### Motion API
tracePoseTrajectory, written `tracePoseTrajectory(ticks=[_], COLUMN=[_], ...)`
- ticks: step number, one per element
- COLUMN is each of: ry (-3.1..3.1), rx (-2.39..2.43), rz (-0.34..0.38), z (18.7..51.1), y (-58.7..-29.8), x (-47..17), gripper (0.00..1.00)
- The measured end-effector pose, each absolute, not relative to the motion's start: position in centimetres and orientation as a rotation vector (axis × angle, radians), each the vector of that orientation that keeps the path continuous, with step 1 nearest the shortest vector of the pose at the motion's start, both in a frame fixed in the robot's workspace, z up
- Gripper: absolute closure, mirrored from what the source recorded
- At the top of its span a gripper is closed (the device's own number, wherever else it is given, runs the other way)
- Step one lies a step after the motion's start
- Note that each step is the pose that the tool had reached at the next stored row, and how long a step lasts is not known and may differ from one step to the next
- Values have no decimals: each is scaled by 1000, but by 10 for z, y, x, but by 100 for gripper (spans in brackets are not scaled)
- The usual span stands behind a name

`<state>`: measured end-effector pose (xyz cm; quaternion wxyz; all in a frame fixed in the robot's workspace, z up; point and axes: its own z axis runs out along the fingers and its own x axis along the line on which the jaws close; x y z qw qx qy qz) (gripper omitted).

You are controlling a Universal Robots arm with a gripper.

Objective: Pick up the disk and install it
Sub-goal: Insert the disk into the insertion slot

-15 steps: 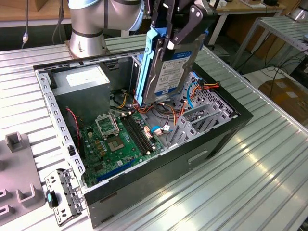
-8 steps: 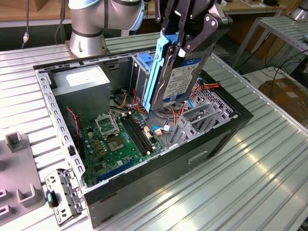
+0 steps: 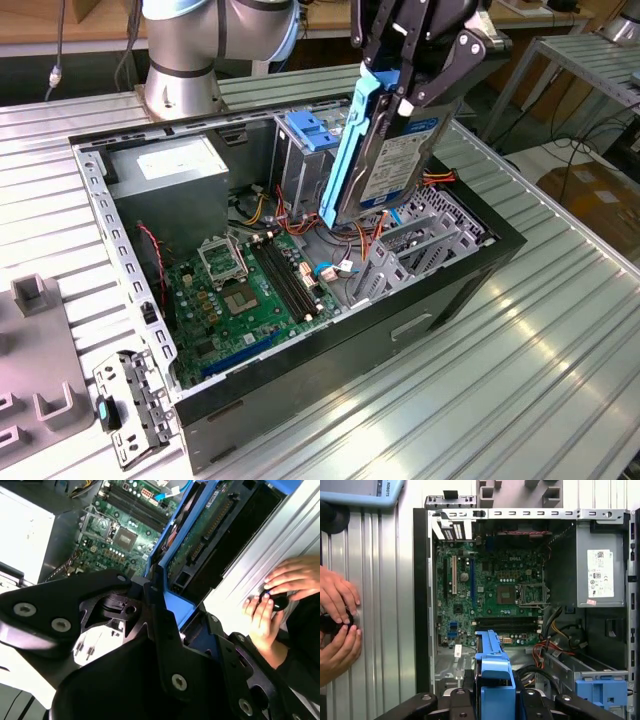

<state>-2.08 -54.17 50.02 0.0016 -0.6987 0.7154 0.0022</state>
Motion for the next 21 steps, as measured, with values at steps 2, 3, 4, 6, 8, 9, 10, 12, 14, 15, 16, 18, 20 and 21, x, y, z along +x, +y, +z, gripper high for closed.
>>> tracePoseTrajectory(ticks=[2, 3, 4, 6, 8, 9, 10, 12, 14, 15, 16, 18, 20, 21], ry=[2245, 2245, 2245, 2245, 2245, 2245, 2245, 2245, 2245, 2245, 2245, 2245, 2245, 2245], rx=[-2193, -2193, -2193, -2193, -2193, -2193, -2193, -2193, -2193, -2193, -2193, -2193, -2193, -2193], rz=[7, 7, 7, 7, 7, 7, 7, 7, 7, 7, 7, 7, 7, 7], z=[500, 500, 500, 500, 500, 500, 500, 499, 499, 499, 499, 499, 499, 499], y=[-542, -542, -542, -542, -542, -542, -542, -542, -542, -542, -542, -542, -542, -542], x=[-13, -7, -1, 6, 16, 19, 22, 35, 36, 36, 37, 37, 37, 37], gripper=[63, 63, 63, 63, 63, 63, 63, 63, 63, 63, 63, 63, 63, 63])
